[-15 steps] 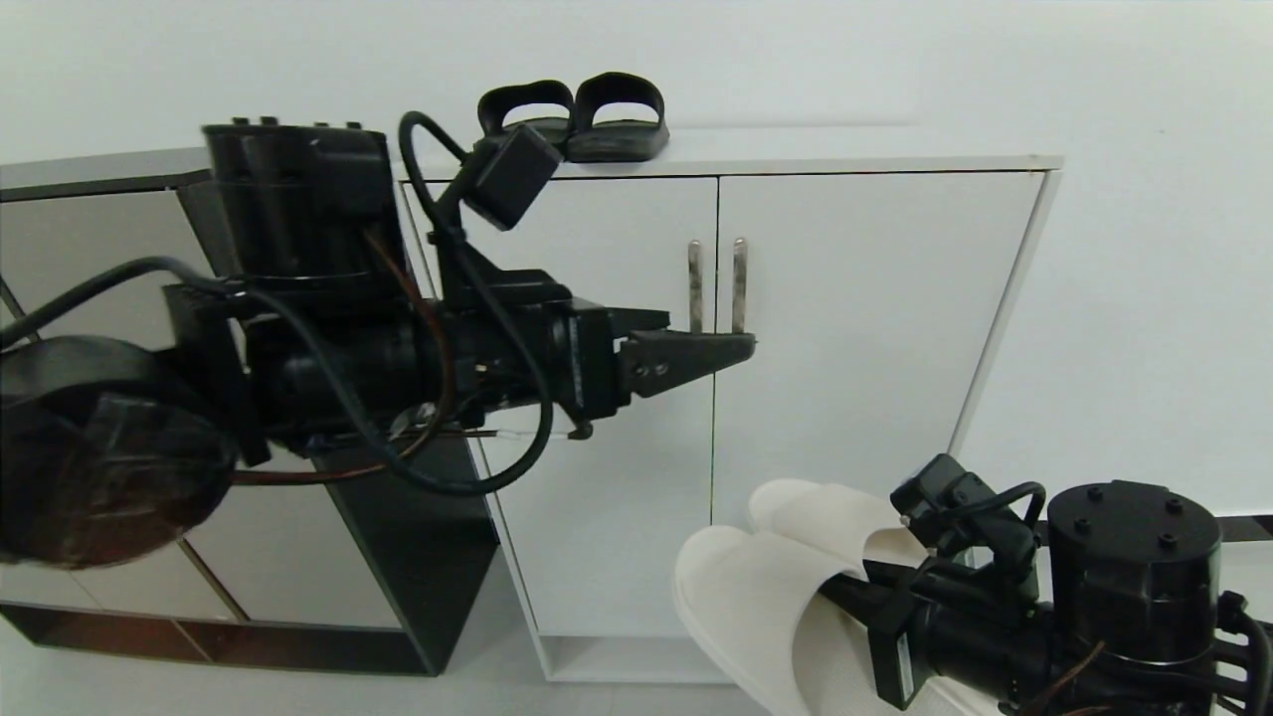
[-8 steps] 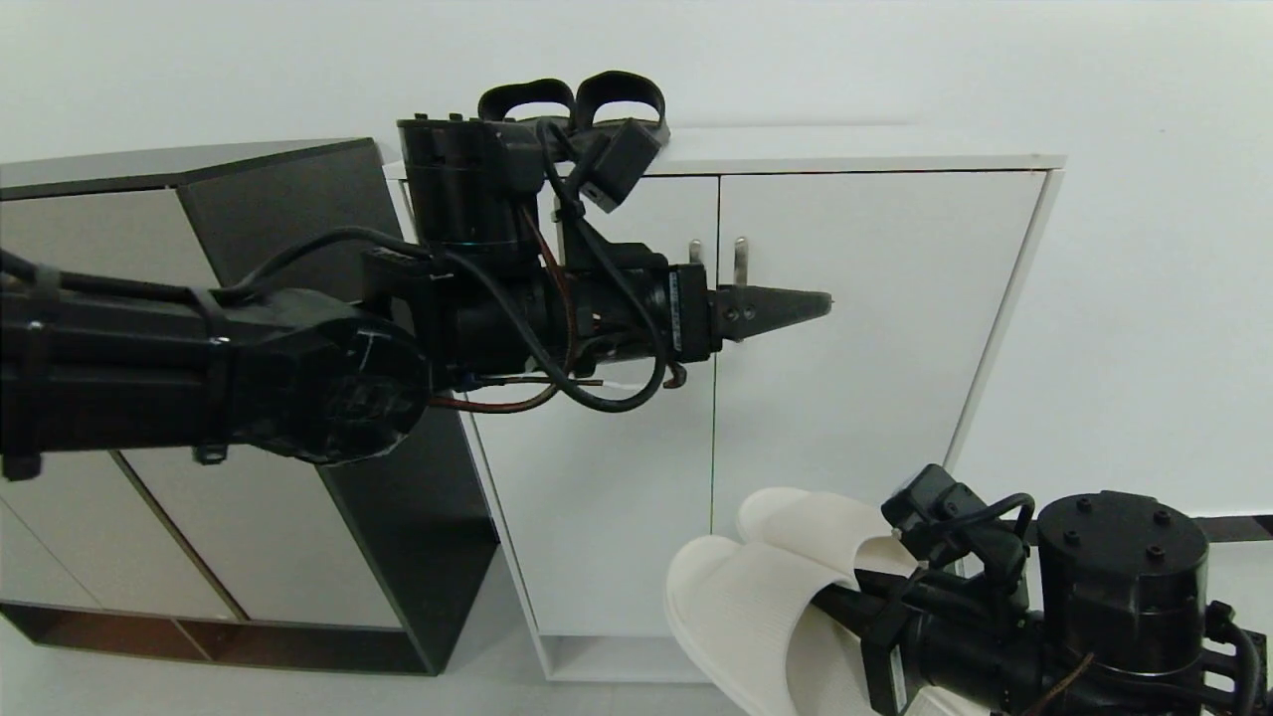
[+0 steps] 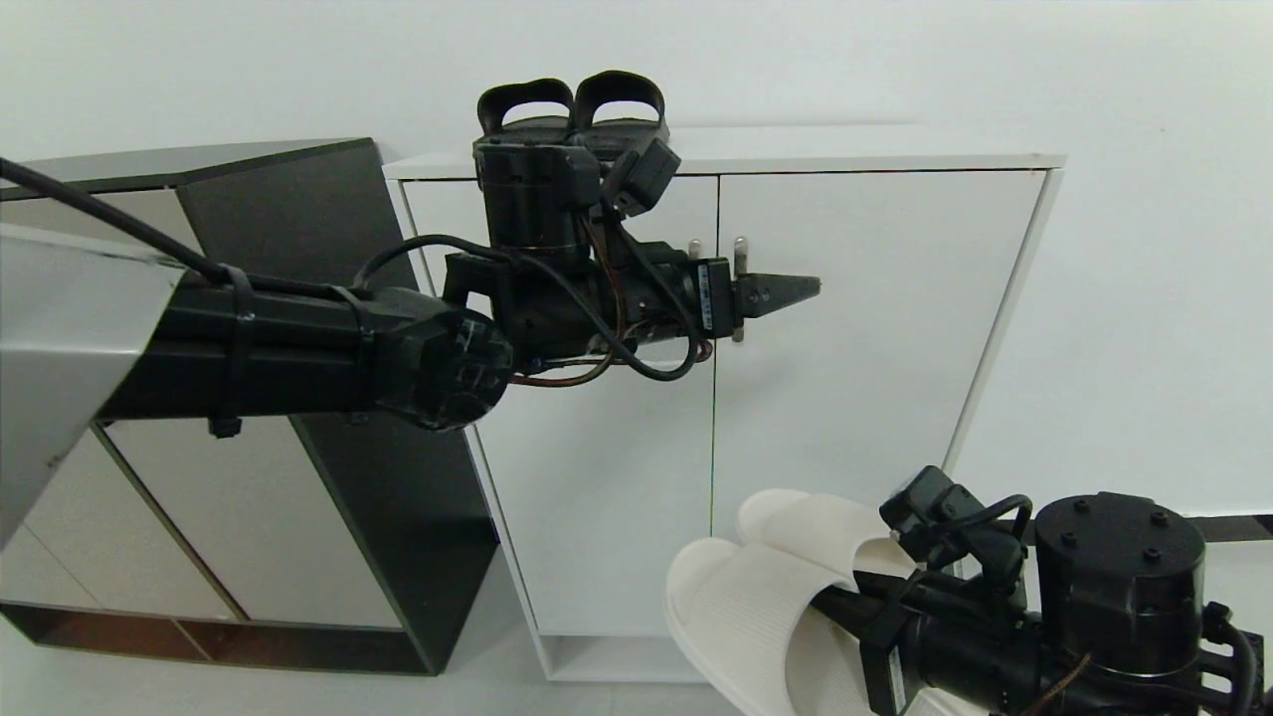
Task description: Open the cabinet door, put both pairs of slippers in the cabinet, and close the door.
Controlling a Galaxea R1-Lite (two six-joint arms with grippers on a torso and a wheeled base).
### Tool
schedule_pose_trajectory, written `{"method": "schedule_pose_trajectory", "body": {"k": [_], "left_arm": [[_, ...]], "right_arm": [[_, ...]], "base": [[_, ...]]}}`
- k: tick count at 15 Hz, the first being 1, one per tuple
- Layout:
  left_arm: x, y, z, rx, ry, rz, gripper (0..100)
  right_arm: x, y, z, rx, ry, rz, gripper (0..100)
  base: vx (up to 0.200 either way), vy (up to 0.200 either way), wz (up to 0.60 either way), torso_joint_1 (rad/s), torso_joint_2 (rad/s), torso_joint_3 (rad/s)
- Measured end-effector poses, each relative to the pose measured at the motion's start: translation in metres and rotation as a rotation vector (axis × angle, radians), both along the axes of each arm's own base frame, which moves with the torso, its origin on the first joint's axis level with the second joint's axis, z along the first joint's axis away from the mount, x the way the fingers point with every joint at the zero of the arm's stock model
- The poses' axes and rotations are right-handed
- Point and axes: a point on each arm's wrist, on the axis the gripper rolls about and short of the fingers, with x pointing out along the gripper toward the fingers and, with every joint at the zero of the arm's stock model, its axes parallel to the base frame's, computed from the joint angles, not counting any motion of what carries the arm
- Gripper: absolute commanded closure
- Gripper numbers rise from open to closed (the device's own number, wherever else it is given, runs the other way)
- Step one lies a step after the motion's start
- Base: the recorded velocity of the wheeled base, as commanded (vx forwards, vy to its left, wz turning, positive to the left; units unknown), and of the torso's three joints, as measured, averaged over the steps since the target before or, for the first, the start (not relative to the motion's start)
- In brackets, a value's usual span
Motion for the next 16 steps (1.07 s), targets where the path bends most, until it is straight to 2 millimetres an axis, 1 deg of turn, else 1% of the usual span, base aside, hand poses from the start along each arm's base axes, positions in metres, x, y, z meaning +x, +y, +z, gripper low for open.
{"method": "schedule_pose_trajectory", "body": {"k": [3,5,10,16], "left_arm": [[0.008,0.006,-0.002,0.003,0.001,0.046,0],[0.011,0.006,-0.003,0.005,0.001,0.078,0],[0.023,-0.002,-0.008,0.001,0.001,0.089,0],[0.029,-0.014,-0.014,-0.001,0.005,0.071,0]], "right_arm": [[0.0,0.0,-0.001,-0.004,0.003,-0.001,100],[0.0,0.0,-0.002,-0.006,0.005,-0.001,100],[0.001,0.0,-0.004,-0.011,0.011,-0.002,100],[0.001,0.0,-0.006,-0.017,0.017,-0.002,100]], "base": [[0.0,0.0,0.0,0.0,0.0,0.0],[0.0,0.0,0.0,0.0,0.0,0.0],[0.0,0.0,0.0,0.0,0.0,0.0],[0.0,0.0,0.0,0.0,0.0,0.0]]}}
